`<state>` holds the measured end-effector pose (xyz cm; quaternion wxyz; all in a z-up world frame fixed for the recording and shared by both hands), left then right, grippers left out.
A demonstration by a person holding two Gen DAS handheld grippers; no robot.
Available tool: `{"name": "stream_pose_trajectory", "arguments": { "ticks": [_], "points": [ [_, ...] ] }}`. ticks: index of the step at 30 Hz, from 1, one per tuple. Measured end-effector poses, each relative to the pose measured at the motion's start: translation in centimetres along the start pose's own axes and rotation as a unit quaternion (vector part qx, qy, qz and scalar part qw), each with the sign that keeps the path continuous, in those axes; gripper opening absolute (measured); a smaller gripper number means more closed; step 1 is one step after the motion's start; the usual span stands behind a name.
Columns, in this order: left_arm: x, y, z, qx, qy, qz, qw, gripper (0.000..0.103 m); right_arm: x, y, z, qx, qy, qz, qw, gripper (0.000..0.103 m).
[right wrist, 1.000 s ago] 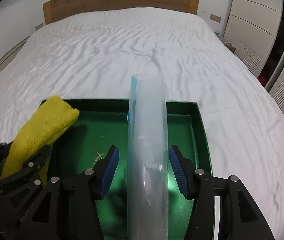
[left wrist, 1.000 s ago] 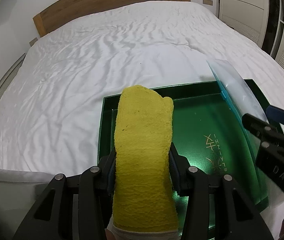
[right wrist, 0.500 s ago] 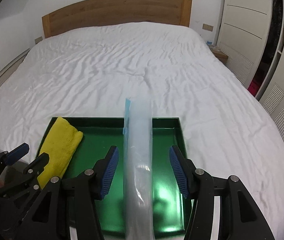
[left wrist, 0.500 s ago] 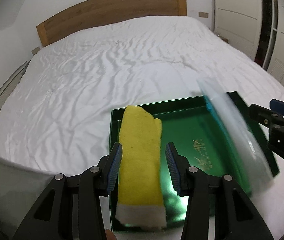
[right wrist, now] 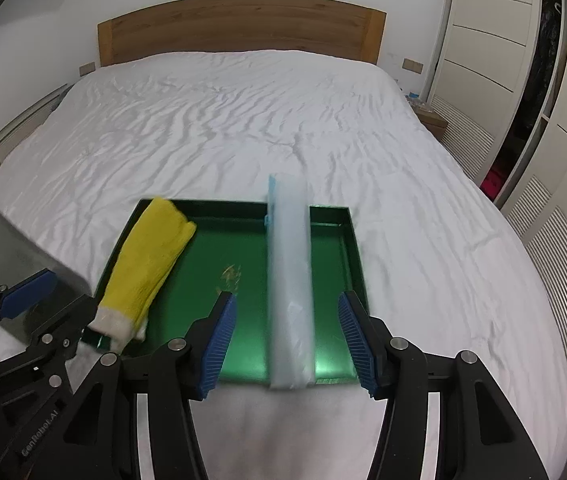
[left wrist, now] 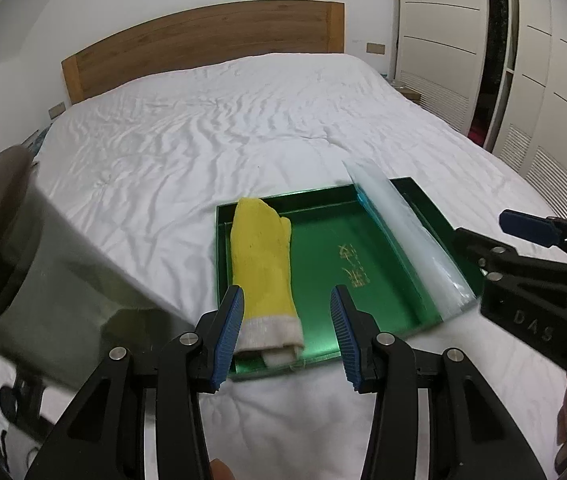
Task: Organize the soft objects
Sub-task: 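Move both tools back toward the remaining items on the bed, then grasp the dark fleece cloth with left tool while right tool grasps the grey eye mask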
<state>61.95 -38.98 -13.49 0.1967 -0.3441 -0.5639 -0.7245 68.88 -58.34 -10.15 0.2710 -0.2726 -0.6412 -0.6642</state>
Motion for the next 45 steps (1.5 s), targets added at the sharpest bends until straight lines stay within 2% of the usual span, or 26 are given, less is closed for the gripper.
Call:
{"name": "stream_pose_trajectory", "arguments": {
  "ticks": [6,9,13,15,19,23,27,31,35,40,45],
  "points": [
    [3.8,-1.1,0.5,0.005,-0.017,-0.021,0.9996,0.041,3.2,-1.4,0.9,-0.003,-0.012,-0.005,1.000,0.054],
    [6.9,-2.2,1.7,0.024,-0.039,-0.030,0.9985,0.056,5.8,-2.7,1.9,-0.001,-0.017,-0.011,1.000,0.060],
    [11.6,-4.8,4.2,0.036,-0.058,-0.041,0.9968,0.056,9.6,-5.1,4.6,0.019,-0.014,-0.011,1.000,0.063],
    [13.7,-6.8,6.2,0.042,-0.063,-0.030,0.9967,0.056,12.1,-6.7,6.4,0.026,0.002,-0.008,1.000,0.063],
    [16.9,-11.4,11.4,0.053,-0.053,0.003,0.9972,0.056,16.6,-10.3,11.7,0.037,0.043,0.012,0.998,0.063],
    [19.6,-16.1,17.4,0.040,-0.005,0.026,0.9989,0.056,19.9,-13.2,18.1,0.052,0.086,0.027,0.995,0.069],
    [21.5,-21.1,24.3,0.044,0.045,0.069,0.9956,0.057,21.9,-15.2,24.3,0.059,0.130,0.047,0.989,0.069],
    [22.8,-24.9,30.6,0.053,0.095,0.093,0.9897,0.057,22.0,-15.8,28.2,0.048,0.160,0.064,0.984,0.069],
    [22.4,-28.1,35.6,0.071,0.117,0.110,0.9845,0.057,20.3,-16.5,31.7,0.032,0.169,0.079,0.982,0.069],
    [20.0,-31.3,39.8,0.079,0.120,0.132,0.9808,0.057,18.3,-17.5,33.9,0.019,0.153,0.087,0.984,0.069],
    [18.5,-32.1,41.8,0.097,0.087,0.127,0.9833,0.057,16.8,-18.3,34.9,0.015,0.135,0.096,0.986,0.069]
  ]
}}
Point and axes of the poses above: each gripper's, at about its wrist camera, not at the fingertips, and x roughly against the way its jaws point, z to its left, y to its top, the point moved 2 cm from there along -x, roughly the way its jaws point, and after that the axes turned 9 degrees about -x, right-handed, at the moved point
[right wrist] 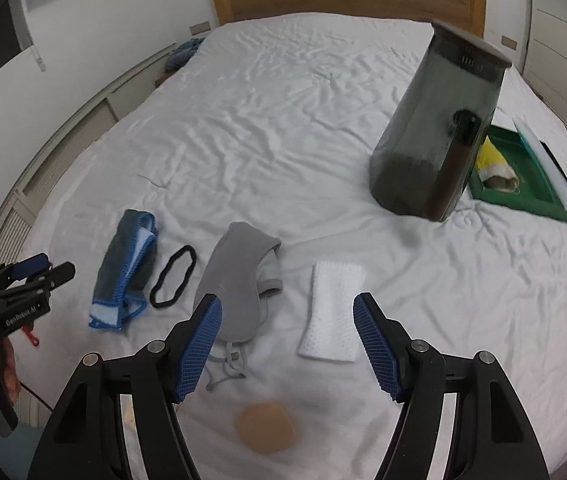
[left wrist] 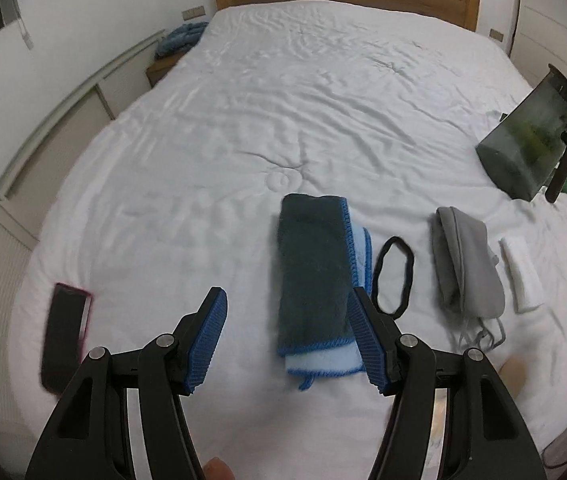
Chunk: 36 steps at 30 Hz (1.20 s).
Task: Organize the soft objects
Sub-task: 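Grasp the dark fleece cloth with left tool while right tool grasps the grey eye mask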
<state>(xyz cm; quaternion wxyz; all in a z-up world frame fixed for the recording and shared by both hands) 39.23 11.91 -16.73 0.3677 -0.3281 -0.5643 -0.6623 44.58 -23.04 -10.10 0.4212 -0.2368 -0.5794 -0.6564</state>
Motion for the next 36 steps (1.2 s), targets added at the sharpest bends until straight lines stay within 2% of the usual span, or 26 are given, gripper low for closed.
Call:
{"name": "stream_pose_trajectory", "arguments": {
  "ticks": [4,18,26,36],
  "points": [
    [-1.8,0.6,-0.6,-0.008,-0.015,0.007,0.9998,0.057,-2.1,-0.3,0.9,-0.001,-0.006,0.008,1.000,0.069],
    [-7.2,1.0,-1.7,-0.018,-0.053,0.045,0.9974,0.057,-9.3,-0.4,4.5,0.012,0.022,0.031,0.999,0.069],
    [-8.6,1.3,-2.6,-0.032,-0.057,0.050,0.9967,0.057,-13.3,0.0,5.2,0.008,0.022,0.052,0.998,0.069],
    [-11.3,0.7,-2.1,-0.026,-0.064,0.087,0.9938,0.062,-16.5,0.4,5.7,0.011,0.022,0.076,0.997,0.071]
  ]
}}
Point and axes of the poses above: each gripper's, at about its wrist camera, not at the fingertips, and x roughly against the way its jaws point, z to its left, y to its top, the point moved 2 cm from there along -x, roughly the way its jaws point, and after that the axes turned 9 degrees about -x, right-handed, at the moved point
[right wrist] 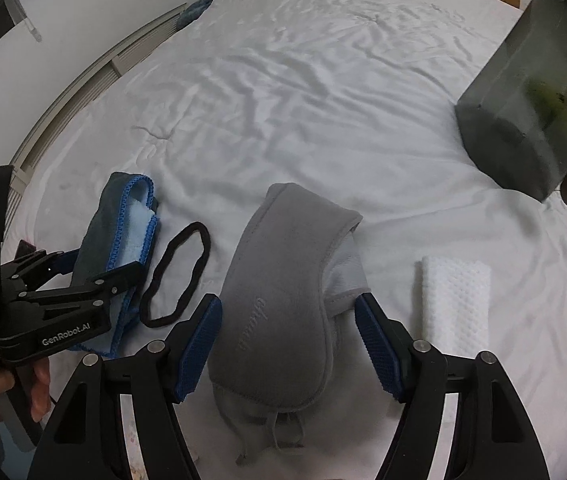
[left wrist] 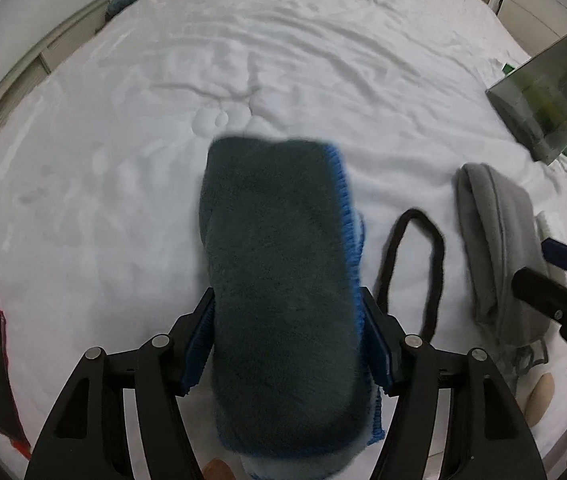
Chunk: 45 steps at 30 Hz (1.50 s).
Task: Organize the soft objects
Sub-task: 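Grasp the dark fleece cloth with left tool while right tool grasps the grey eye mask, then carry the fleece cloth and grey eye mask over the green tray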
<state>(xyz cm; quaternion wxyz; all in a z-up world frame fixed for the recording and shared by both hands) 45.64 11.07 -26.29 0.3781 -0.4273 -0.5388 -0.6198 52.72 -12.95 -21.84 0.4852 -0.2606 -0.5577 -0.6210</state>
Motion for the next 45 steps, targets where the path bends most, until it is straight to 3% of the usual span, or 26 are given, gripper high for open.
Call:
{"name": "stream_pose_trajectory", "arguments": {
  "ticks": [15,19,22,24,32,45],
  "points": [
    [-1.6,0.4,0.4,-0.003,0.008,0.018,0.9998,0.060,-4.1,1.0,0.0,-0.014,-0.002,0.030,0.999,0.072],
    [-1.7,0.9,0.1,-0.007,0.012,0.015,0.9998,0.054,-4.8,1.3,0.0,-0.010,0.002,0.032,0.999,0.044],
    [-1.5,0.9,-0.3,-0.011,0.010,0.010,0.9998,0.041,-4.6,1.3,0.2,0.005,0.003,0.026,1.000,0.030],
    [-1.4,0.9,-0.4,-0.010,0.010,0.007,0.9999,0.037,-4.4,1.0,0.7,0.018,0.001,0.017,1.000,0.027],
    [-0.2,0.8,-0.7,0.003,0.010,-0.008,0.9999,0.033,-3.4,-0.5,2.8,0.081,-0.030,-0.022,0.996,0.023],
    [3.1,-0.5,0.5,0.036,0.030,-0.026,0.9986,0.032,1.4,-1.1,2.7,0.089,0.022,-0.044,0.995,0.023]
  ]
}}
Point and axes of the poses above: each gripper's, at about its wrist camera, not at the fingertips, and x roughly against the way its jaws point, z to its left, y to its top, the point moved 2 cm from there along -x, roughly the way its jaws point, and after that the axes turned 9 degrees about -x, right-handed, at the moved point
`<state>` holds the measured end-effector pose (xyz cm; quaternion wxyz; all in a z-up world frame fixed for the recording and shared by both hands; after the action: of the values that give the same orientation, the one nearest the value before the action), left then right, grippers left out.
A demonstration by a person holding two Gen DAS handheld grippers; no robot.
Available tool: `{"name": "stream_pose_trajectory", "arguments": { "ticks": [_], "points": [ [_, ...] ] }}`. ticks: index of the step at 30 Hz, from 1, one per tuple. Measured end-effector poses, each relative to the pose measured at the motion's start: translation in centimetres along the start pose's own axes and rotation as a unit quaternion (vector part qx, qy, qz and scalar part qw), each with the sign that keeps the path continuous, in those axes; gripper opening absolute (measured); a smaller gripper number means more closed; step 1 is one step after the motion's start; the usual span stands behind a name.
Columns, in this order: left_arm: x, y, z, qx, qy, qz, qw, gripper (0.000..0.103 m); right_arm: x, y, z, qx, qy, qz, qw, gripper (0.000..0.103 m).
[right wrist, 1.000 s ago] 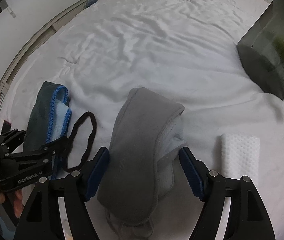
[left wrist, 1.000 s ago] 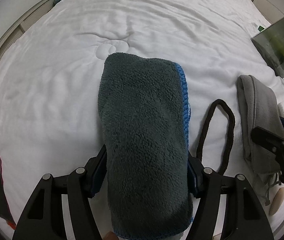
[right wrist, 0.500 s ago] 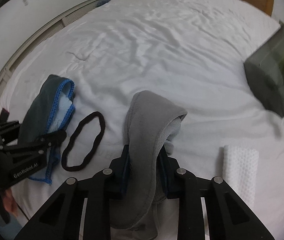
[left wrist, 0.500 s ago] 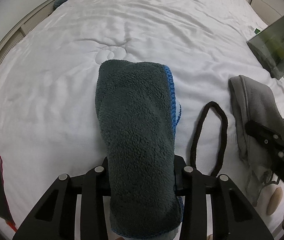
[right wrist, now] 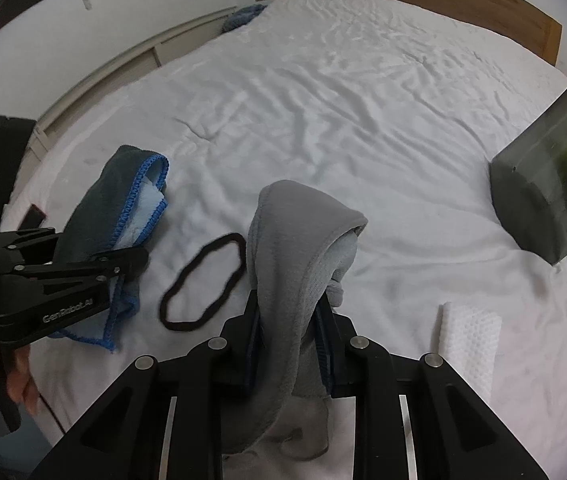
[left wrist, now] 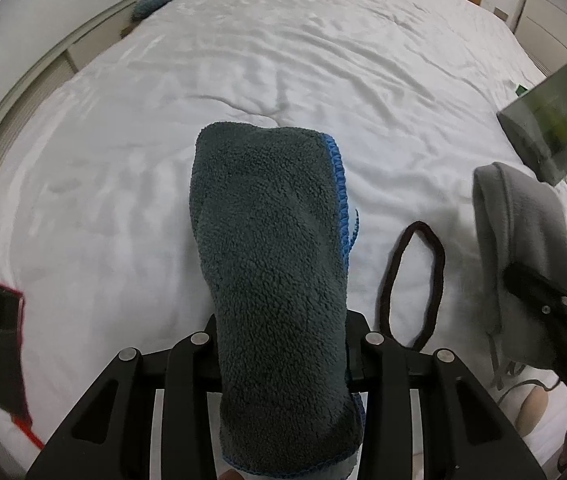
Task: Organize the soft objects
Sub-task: 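Carry the fleece cloth and grey eye mask over the green tray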
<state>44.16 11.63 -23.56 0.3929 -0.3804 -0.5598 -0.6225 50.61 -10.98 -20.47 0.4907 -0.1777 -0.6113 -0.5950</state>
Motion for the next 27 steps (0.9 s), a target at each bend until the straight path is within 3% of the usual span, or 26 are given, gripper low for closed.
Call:
{"name": "stream_pose_trajectory", "arguments": {
  "ticks": [8,15,21,27],
  "points": [
    [4.6,-0.8,-0.7,0.005,0.032,-0.001,0.9995,0.032,6.7,-0.9,-0.8,0.009,0.043,-0.014,0.999,0.023],
    [10.4,-1.9,-6.1,-0.039,0.049,0.004,0.9980,0.032,14.5,-2.6,-6.9,-0.002,0.031,-0.021,0.999,0.023],
    [14.4,-1.4,-15.8,-0.086,-0.011,0.013,0.9961,0.032,21.8,-3.7,-15.7,-0.033,-0.020,-0.032,0.999,0.023],
    [16.0,1.5,-27.1,-0.118,-0.103,0.003,0.9876,0.032,27.9,-4.0,-24.1,-0.063,-0.073,-0.051,0.994,0.023]
  ]
}}
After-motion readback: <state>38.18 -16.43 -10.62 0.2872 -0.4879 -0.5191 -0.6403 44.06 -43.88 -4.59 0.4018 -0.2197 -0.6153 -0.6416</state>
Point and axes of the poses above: each gripper's, at about its wrist camera, not at the fingertips, and x roughly against the way its jaws point, z to its left, y to its top, the point moved 2 cm from there along -x, roughly the way its jaws point, and after that the axes turned 9 degrees about -x, right-handed, at the moved point
